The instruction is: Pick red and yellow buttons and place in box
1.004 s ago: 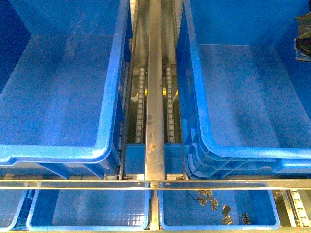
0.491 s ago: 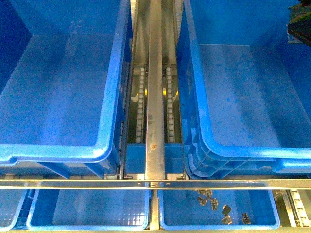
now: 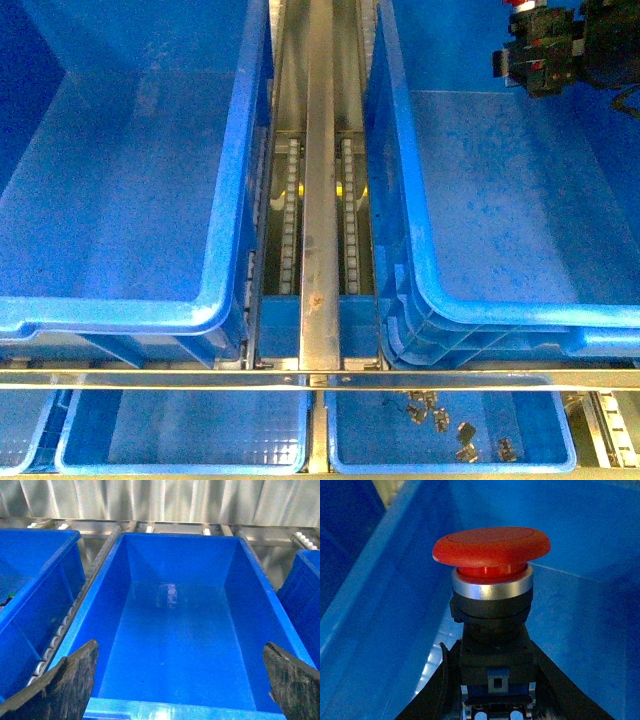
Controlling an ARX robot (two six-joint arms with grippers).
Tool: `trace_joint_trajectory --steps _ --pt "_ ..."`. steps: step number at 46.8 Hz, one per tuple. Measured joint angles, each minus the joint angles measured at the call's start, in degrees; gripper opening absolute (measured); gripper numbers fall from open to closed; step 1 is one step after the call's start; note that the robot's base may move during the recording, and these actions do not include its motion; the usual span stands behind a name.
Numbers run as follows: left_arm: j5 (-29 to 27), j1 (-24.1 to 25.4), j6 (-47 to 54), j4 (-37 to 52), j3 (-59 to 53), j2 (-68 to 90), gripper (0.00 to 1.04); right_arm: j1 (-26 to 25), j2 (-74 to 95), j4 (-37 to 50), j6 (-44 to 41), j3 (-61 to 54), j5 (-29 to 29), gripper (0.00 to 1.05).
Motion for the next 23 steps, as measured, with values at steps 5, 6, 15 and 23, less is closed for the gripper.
trace_joint_trajectory --steps 5,6,15,23 --pt "0.0 0.0 0.0 0.0 0.0 0.0 0.97 -0.52 5.25 -1.99 2.93 5.01 1.97 0.26" --pt "0.0 0.0 -0.02 0.0 0.0 0.0 0.97 -0.57 5.73 -2.1 3.13 5.44 2.19 0.26" --pt "0.0 0.0 -0.02 0.0 0.0 0.0 0.97 -1.01 10.97 -3.87 5.53 10.45 3.89 0.26" --pt "0.0 0.0 -0.02 0.0 0.0 0.0 0.97 -0.79 14.16 -5.27 5.9 12.37 4.76 0.26"
